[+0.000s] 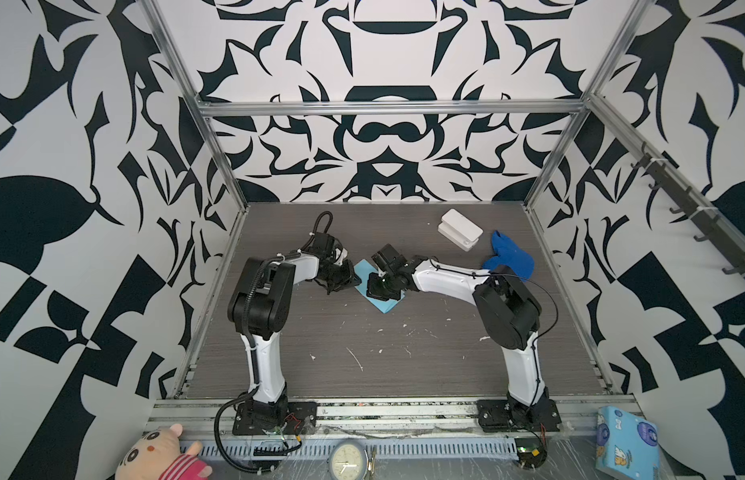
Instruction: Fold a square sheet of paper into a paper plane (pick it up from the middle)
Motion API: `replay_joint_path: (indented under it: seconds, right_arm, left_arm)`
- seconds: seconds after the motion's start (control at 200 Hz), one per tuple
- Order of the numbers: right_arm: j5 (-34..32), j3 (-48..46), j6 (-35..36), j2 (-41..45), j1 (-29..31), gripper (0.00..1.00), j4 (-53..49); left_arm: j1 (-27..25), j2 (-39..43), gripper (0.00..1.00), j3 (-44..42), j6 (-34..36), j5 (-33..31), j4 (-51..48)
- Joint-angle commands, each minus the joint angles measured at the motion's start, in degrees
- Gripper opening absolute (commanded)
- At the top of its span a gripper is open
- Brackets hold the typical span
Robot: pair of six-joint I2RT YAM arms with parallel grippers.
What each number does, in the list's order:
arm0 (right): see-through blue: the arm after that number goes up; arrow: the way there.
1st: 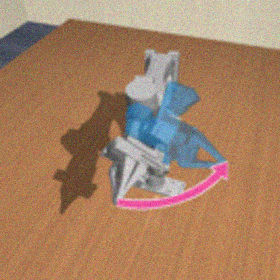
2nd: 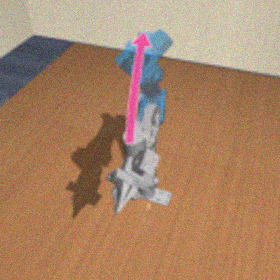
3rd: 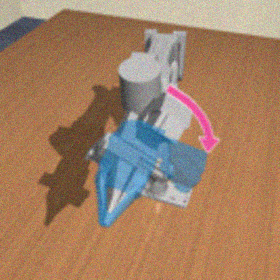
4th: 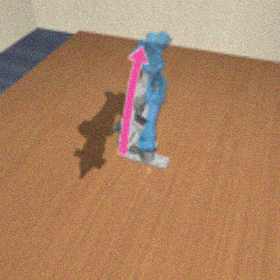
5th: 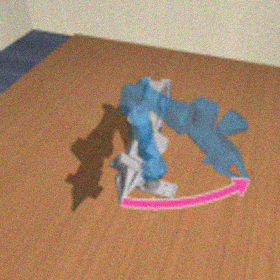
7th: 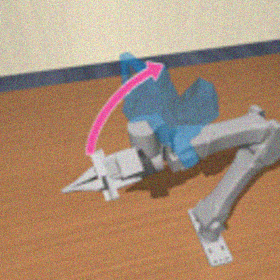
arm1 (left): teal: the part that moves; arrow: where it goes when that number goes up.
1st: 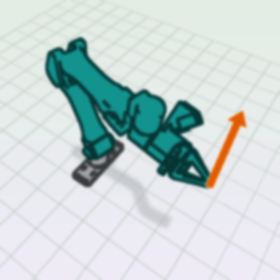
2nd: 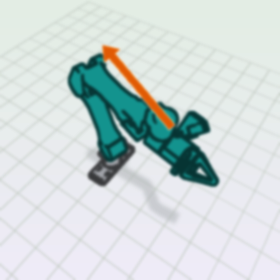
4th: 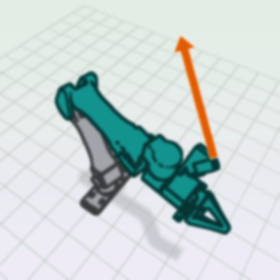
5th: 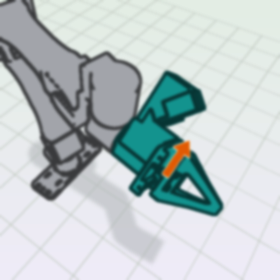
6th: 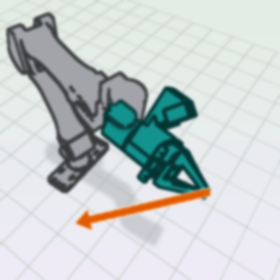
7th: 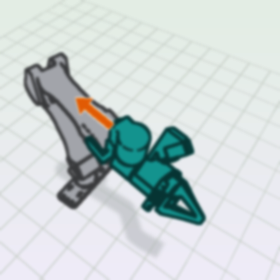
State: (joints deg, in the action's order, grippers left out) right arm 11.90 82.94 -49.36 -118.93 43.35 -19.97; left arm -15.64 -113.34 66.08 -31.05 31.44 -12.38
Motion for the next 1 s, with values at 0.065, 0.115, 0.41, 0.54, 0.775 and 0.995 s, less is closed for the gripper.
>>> replay_joint_path:
  seconds: [0.065, 0.115, 0.41, 0.54, 0.775, 0.995]
  right_arm:
    - [0.72, 2.78, 1.88, -0.60, -1.20, 0.00, -4.00]
    - [1.72, 3.13, 3.07, -1.29, -1.58, 0.00, -5.35]
    - [3.68, 3.37, 12.52, -2.24, -3.44, 0.00, -11.67]
    - [4.19, 4.12, 12.85, -3.03, -3.38, 0.00, -12.28]
    - [4.28, 3.90, 12.47, -3.45, -3.45, 0.00, -12.25]
    - [3.26, 3.95, 12.65, -3.57, -3.45, 0.00, -13.21]
  left_arm:
    - [0.32, -0.48, 0.14, 1.65, 2.27, -1.50, -3.59]
    - [0.31, -0.15, 0.14, 1.94, 2.48, -0.80, -3.87]
    - [-1.65, 5.16, 0.15, 1.94, 5.63, 0.15, -7.05]
    - [-4.30, 4.65, 0.11, 3.24, 9.28, -4.11, -12.65]
    - [-5.63, 2.70, 0.08, 4.31, 11.71, -5.76, -15.95]
    - [-5.23, 0.42, 0.07, 6.07, 13.08, -11.03, -19.51]
